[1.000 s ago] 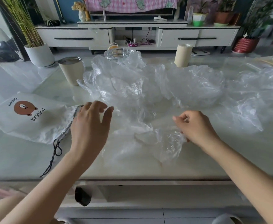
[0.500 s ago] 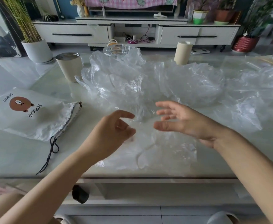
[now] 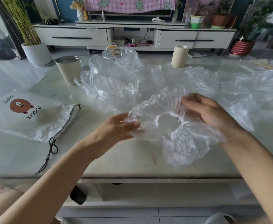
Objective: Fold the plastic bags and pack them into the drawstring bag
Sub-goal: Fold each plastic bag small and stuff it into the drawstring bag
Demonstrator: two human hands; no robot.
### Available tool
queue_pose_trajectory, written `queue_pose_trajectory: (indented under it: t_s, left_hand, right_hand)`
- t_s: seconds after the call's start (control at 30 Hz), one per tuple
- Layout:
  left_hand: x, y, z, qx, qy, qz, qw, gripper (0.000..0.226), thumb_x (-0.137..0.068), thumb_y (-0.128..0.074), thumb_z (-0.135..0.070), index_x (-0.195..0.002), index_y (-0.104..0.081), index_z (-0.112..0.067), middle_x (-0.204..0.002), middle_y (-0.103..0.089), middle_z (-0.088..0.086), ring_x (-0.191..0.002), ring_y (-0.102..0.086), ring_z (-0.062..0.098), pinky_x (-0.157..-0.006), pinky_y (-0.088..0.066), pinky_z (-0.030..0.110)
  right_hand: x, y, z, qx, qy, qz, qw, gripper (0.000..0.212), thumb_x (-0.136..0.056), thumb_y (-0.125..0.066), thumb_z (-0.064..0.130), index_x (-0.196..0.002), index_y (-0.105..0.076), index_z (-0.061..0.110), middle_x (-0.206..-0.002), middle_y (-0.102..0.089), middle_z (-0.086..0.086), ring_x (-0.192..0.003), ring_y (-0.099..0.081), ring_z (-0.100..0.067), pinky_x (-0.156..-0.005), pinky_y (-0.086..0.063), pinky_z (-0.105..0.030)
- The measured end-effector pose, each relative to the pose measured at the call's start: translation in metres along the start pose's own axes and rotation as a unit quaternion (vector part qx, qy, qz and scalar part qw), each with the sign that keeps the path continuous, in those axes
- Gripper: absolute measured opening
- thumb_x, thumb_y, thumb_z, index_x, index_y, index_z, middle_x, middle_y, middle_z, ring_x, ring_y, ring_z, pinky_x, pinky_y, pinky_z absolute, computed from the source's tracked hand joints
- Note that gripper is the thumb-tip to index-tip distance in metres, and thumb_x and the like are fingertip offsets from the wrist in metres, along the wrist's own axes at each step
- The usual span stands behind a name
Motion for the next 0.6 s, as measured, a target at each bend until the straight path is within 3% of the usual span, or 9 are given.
queue_pose_trajectory:
  t_s: [0.07,0.17,0.23,0.3,0.4,0.47,0.53,0.6]
  left_hand:
    - [-0.001,0.013,-0.002,0.027,-0.029,-0.082,0.996,0.026,-0.074,-0.074,-0.012,-0.097,-0.062,-0.008,-0.087,-0.070,0.007,-0.080,-0.070,0.018,-0.082,-0.054,0.028]
    - [0.008,0.040,-0.008,0.091,-0.062,-0.222,0.969,0.007,-0.087,-0.059,-0.010,-0.093,-0.058,-0.012,-0.066,-0.059,-0.003,-0.050,-0.061,0.006,-0.049,-0.051,0.019]
    - [0.018,0.060,-0.022,-0.047,-0.097,-0.316,0.942,0.007,-0.089,-0.061,-0.014,-0.093,-0.058,-0.018,-0.067,-0.058,-0.005,-0.043,-0.050,0.002,-0.043,-0.042,0.016]
    - [0.022,0.063,-0.041,-0.298,-0.134,-0.355,0.876,0.011,-0.086,-0.065,-0.021,-0.095,-0.058,-0.022,-0.073,-0.059,-0.008,-0.051,-0.051,0.002,-0.052,-0.039,0.018]
    - [0.016,0.055,-0.034,-0.554,-0.088,-0.307,0.769,0.038,-0.087,-0.062,-0.035,-0.119,-0.055,-0.017,-0.099,-0.061,0.000,-0.079,-0.055,0.017,-0.067,-0.039,0.029]
    - [0.022,0.051,-0.042,-0.608,-0.090,-0.317,0.722,0.045,-0.089,-0.059,-0.034,-0.127,-0.051,-0.010,-0.116,-0.057,0.011,-0.099,-0.055,0.029,-0.077,-0.043,0.037]
    - [0.035,0.029,-0.061,-0.611,-0.178,-0.322,0.701,0.035,-0.091,-0.058,-0.025,-0.121,-0.057,-0.007,-0.115,-0.060,0.012,-0.103,-0.056,0.031,-0.076,-0.043,0.037]
    - [0.036,0.005,-0.062,-0.587,-0.233,-0.279,0.724,0.026,-0.094,-0.053,-0.020,-0.116,-0.062,-0.008,-0.112,-0.064,0.008,-0.100,-0.060,0.026,-0.077,-0.044,0.031]
  right_hand:
    - [0.005,0.013,-0.001,-0.014,0.009,-0.044,0.999,0.007,-0.090,-0.057,0.015,-0.083,-0.056,0.016,-0.059,-0.066,0.013,-0.051,-0.058,0.002,-0.050,-0.047,-0.012]
    - [0.012,0.019,-0.001,0.025,0.068,-0.078,0.994,0.010,-0.091,-0.058,0.014,-0.083,-0.052,0.016,-0.069,-0.065,0.003,-0.043,-0.051,-0.005,-0.036,-0.036,-0.019]
    - [0.012,0.017,-0.008,0.122,0.110,-0.100,0.981,0.013,-0.089,-0.061,0.013,-0.082,-0.051,0.017,-0.074,-0.061,-0.002,-0.043,-0.049,-0.002,-0.032,-0.032,-0.014]
    - [0.007,0.010,-0.026,0.220,0.121,-0.102,0.963,0.015,-0.085,-0.067,0.016,-0.085,-0.052,0.018,-0.080,-0.060,-0.003,-0.062,-0.056,-0.007,-0.047,-0.038,-0.013]
    - [0.000,0.008,-0.059,0.402,0.038,-0.074,0.912,0.037,-0.082,-0.069,0.028,-0.112,-0.052,0.015,-0.095,-0.057,-0.002,-0.084,-0.053,-0.017,-0.070,-0.033,-0.022]
    - [0.005,0.017,-0.046,0.456,0.065,-0.118,0.880,0.041,-0.085,-0.066,0.022,-0.121,-0.050,0.010,-0.109,-0.053,-0.006,-0.094,-0.054,-0.021,-0.074,-0.032,-0.020]
    - [0.022,0.011,-0.007,0.439,0.188,-0.178,0.860,0.027,-0.087,-0.061,0.008,-0.113,-0.055,0.006,-0.107,-0.055,-0.007,-0.090,-0.057,-0.021,-0.073,-0.034,-0.016]
    - [0.033,-0.015,0.012,0.400,0.265,-0.154,0.864,0.017,-0.088,-0.055,-0.001,-0.103,-0.061,0.005,-0.099,-0.062,-0.006,-0.084,-0.058,-0.016,-0.072,-0.039,-0.012]
Point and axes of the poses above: each hand's wrist, its own x-axis away from the middle knuckle, its own y-axis out of the back of the hand, z = x × y, the point moved 10 cm from there along -x, towards the middle knuckle
